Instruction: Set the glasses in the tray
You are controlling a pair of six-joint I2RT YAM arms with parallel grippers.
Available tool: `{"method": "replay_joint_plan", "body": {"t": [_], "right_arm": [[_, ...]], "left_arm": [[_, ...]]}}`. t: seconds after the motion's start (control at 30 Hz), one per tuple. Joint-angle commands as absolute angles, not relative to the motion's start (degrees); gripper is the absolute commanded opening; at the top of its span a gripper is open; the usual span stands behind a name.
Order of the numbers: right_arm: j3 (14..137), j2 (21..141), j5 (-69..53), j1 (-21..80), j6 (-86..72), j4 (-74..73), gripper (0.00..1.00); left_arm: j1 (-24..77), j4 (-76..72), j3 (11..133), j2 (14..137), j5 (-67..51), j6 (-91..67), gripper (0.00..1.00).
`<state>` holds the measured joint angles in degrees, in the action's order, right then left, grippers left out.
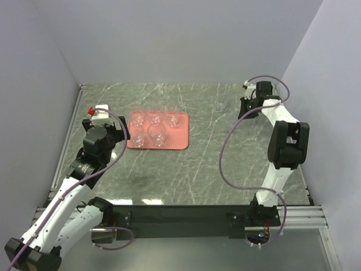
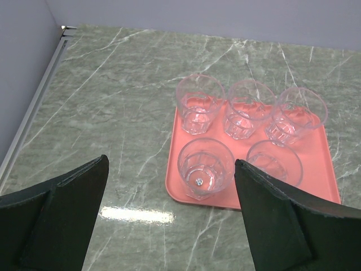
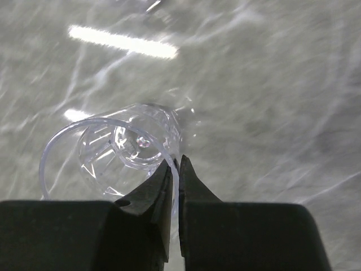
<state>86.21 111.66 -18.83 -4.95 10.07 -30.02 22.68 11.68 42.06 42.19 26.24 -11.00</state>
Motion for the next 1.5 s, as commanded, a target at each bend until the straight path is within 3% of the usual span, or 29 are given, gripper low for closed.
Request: {"method": "replay_joint_plan", "body": {"t": [0.0,0.2,0.6,1.47], "right_arm": [[81.7,101.9,-27.3,-2.7,13.8,-25.8,0.00],[75.9,95.9,-31.6,3.3,16.7,-25.4,0.00],[74.3,93.1,-28.9,14.9,18.4,-25.5,0.00],[92.7,112.4,-19.3,33.5,18.3,-32.3,0.00]], "left_arm": [[22.3,9.6,41.8,41.4,25.2,-10.5,0.99],[22.2,9.6,41.9,41.1,25.1,-10.6,0.99],[22.1,9.7,41.8,41.0,25.0,-10.7,1.00],[21.7,9.2,41.7,42.3,24.6,-10.6,0.99]]}}
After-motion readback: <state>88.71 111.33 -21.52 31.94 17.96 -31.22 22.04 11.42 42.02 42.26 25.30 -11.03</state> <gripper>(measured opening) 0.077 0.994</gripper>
